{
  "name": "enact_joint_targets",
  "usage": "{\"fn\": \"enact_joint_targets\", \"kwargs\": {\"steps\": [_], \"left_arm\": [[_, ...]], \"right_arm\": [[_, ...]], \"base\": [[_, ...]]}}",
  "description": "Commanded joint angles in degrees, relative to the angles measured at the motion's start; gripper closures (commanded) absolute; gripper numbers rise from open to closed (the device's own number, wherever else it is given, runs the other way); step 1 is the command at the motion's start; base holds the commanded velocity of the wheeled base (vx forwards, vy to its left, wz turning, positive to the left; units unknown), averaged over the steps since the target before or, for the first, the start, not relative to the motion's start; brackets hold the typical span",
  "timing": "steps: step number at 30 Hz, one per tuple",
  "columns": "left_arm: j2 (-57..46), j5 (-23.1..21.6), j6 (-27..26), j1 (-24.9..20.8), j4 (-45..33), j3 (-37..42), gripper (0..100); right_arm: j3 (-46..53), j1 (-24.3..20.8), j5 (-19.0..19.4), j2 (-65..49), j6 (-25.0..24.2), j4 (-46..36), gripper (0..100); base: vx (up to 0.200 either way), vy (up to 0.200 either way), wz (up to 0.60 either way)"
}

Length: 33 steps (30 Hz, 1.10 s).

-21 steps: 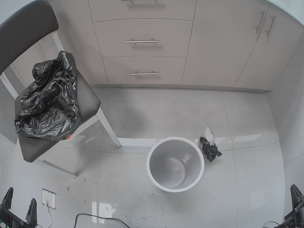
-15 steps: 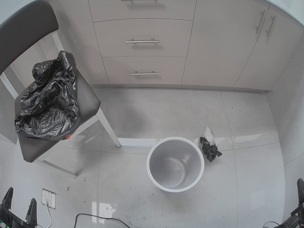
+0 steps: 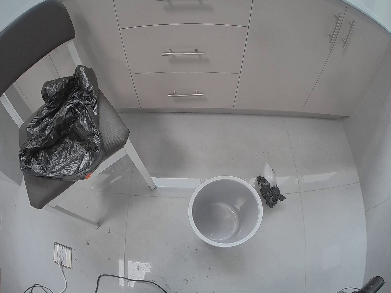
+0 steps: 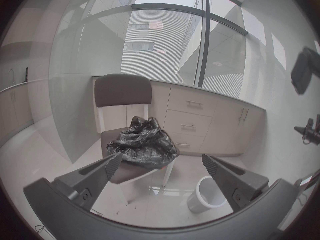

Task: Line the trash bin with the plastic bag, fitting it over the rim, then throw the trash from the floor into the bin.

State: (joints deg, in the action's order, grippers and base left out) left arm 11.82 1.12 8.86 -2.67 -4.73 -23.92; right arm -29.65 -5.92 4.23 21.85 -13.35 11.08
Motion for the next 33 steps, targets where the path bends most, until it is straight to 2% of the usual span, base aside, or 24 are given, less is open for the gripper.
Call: {"fn": "enact_joint_targets", "kwargs": {"steps": [1,4,6,12,15,19,20,21,23,24,29,32,33], "left_arm": [[36.16,-0.15,2.83,-3.92,3.68,-19.94,0],[41.79,0.20,-1.66,-3.57,8.33,-19.85,0],[43.99,0.46,-8.60,-2.34,10.00,-18.18,0],[44.25,0.28,-21.87,1.53,10.18,-16.95,0],[45.04,-0.07,-27.06,1.53,10.09,-17.30,0],[47.50,0.02,-36.55,1.26,10.18,-17.21,0],[47.68,0.02,-36.90,1.26,10.18,-17.30,0],[49.00,0.02,-39.89,1.26,10.44,-18.45,0],[49.17,0.02,-40.24,1.26,10.53,-18.62,0],[51.72,-0.07,-48.50,1.35,11.06,-21.43,0],[54.27,-0.07,-65.29,1.00,11.15,-24.33,0],[55.94,0.81,-74.69,-2.34,11.15,-25.56,0],[56.29,1.25,-75.92,-2.96,11.15,-25.74,0]], "right_arm": [[4.51,-6.20,3.94,25.79,-9.33,19.94,100],[3.98,-5.41,3.94,25.88,-8.27,19.94,100],[2.93,-4.97,3.86,25.97,-6.78,19.86,100],[1.52,-5.06,4.12,24.74,-6.08,19.77,100],[1.35,-5.06,4.21,24.12,-6.08,19.68,100],[1.79,-5.06,4.30,24.03,-6.08,19.50,100],[1.79,-5.06,4.21,24.03,-6.08,19.50,100],[1.96,-5.15,4.30,24.12,-6.08,19.50,100],[1.96,-5.15,4.30,24.12,-6.08,19.50,100],[2.84,-5.50,4.38,24.30,-6.25,19.50,100],[3.72,-5.50,4.38,24.56,-6.25,19.50,100],[3.81,-5.50,4.47,24.56,-6.60,19.50,100],[3.81,-5.50,4.47,24.65,-6.60,19.59,100]], "base": [[0.000,0.000,0.00],[0.000,0.000,0.00],[0.000,0.000,0.00],[0.000,0.000,0.00],[0.000,0.000,0.00],[0.000,0.000,0.00],[0.000,0.000,0.00],[0.000,0.000,0.00],[0.000,0.000,0.00],[0.000,0.000,0.00],[0.000,0.000,0.00],[0.000,0.000,0.00],[0.000,0.000,0.00]]}}
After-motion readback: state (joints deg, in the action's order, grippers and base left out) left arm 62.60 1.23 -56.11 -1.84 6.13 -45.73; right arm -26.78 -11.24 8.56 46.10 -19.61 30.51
